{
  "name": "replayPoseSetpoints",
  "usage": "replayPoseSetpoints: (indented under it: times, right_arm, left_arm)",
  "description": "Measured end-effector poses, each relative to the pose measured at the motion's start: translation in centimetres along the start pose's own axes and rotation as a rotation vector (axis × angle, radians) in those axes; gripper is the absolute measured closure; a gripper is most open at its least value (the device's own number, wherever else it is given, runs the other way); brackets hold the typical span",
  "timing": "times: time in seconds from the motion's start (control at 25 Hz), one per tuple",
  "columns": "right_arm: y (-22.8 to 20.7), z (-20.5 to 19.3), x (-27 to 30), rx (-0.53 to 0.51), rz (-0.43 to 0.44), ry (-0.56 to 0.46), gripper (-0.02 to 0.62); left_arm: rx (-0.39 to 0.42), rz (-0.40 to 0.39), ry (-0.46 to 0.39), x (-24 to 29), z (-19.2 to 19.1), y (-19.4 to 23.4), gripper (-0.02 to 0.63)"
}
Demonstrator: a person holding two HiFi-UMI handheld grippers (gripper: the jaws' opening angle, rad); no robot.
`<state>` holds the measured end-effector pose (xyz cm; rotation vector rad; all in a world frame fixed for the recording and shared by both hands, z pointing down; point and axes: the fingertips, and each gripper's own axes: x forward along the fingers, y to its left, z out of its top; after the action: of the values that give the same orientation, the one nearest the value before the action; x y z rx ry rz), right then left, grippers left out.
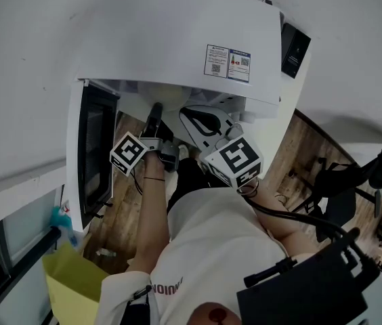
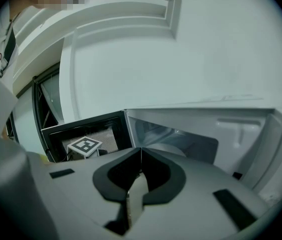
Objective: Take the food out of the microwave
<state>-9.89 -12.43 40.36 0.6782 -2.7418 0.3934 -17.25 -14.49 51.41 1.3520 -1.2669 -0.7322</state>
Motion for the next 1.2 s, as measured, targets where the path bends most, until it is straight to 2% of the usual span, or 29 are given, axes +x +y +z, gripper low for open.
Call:
replayPoseSetpoints:
  times: [0.52, 0.68, 0.8, 1.2]
  right_arm:
    - [1.1, 0.2, -0.3, -0.019, 0.033, -0.008, 0.574]
    - [1.4, 0.3, -0.3, -0.026, 0.041, -0.012, 0.574]
    - [1.6, 0.4, -0.4, -0.03, 0.048, -0.014, 0.574]
    - [2.4, 0.5, -0.6, -0.045, 0.078, -0.02, 0.574]
  left_arm:
    - [-0.01, -0.018, -0.036, -1.6, 0.2, -0.5, 0.58]
    - [-0.031, -0.055, -0.048, -1.9, 0.0, -1.0, 0.58]
    - [-0.022, -0.03, -0.052, -2.5, 0.1, -0.7, 0.58]
    - [-0.017, -0.03, -0.084, -3.9, 0.0, -0.7, 0.58]
